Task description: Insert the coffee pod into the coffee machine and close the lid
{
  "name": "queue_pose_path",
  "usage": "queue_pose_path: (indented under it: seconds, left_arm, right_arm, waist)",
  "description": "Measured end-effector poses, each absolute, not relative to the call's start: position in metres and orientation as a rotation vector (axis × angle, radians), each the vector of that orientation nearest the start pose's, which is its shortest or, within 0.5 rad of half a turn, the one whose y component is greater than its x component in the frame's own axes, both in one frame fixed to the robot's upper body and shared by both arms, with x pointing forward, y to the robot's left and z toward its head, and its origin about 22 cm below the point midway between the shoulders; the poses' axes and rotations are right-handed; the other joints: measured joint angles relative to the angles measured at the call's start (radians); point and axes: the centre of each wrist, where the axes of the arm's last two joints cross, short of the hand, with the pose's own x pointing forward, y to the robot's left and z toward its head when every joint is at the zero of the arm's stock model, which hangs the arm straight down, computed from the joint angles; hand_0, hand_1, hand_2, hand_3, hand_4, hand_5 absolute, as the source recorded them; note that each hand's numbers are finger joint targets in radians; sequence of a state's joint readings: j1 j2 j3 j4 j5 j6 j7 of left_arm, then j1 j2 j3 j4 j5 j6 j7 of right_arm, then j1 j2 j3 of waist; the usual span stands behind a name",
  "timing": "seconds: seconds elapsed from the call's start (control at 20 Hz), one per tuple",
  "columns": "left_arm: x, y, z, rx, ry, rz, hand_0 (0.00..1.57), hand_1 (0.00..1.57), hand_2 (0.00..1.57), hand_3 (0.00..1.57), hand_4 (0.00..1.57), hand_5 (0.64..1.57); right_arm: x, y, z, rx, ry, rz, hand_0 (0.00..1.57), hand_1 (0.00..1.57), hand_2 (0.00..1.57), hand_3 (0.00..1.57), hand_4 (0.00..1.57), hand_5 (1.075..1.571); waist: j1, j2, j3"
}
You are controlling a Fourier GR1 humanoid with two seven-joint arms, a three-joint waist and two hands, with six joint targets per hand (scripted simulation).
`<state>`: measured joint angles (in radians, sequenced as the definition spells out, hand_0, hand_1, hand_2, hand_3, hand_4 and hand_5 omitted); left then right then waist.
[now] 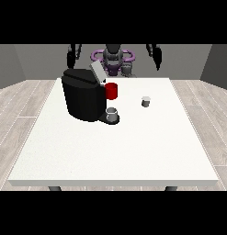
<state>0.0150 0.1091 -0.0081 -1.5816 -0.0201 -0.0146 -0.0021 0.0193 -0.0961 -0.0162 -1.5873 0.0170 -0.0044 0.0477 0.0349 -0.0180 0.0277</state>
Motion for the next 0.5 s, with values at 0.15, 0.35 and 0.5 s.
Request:
queue_pose_path:
  seconds: [0.15, 0.35, 0.5]
  left_arm:
    - [0.241, 0.259, 0.009, 0.110, -1.583, -0.192, 0.00, 0.00, 0.00, 0.00, 0.00, 1.571]
    - [0.250, 0.271, 0.019, 0.166, -1.620, -0.382, 0.00, 0.00, 0.00, 0.00, 0.00, 1.571]
    - [0.268, 0.290, 0.035, 0.253, -1.619, -0.495, 0.00, 0.00, 0.00, 0.00, 0.00, 1.571]
  right_arm:
    - [0.237, -0.257, 0.001, -0.088, -1.525, 0.052, 0.00, 0.00, 0.00, 0.00, 0.00, 1.571]
    - [0.241, -0.251, 0.003, -0.101, -1.564, 0.064, 0.00, 0.00, 0.00, 0.00, 0.00, 1.571]
    - [0.250, -0.246, 0.014, -0.170, -1.634, 0.083, 0.00, 0.00, 0.00, 0.00, 0.00, 1.571]
  waist:
    - [-0.014, 0.003, -0.0145]
    - [-0.054, 0.029, -0.0228]
    - [-0.101, 0.077, -0.0255]
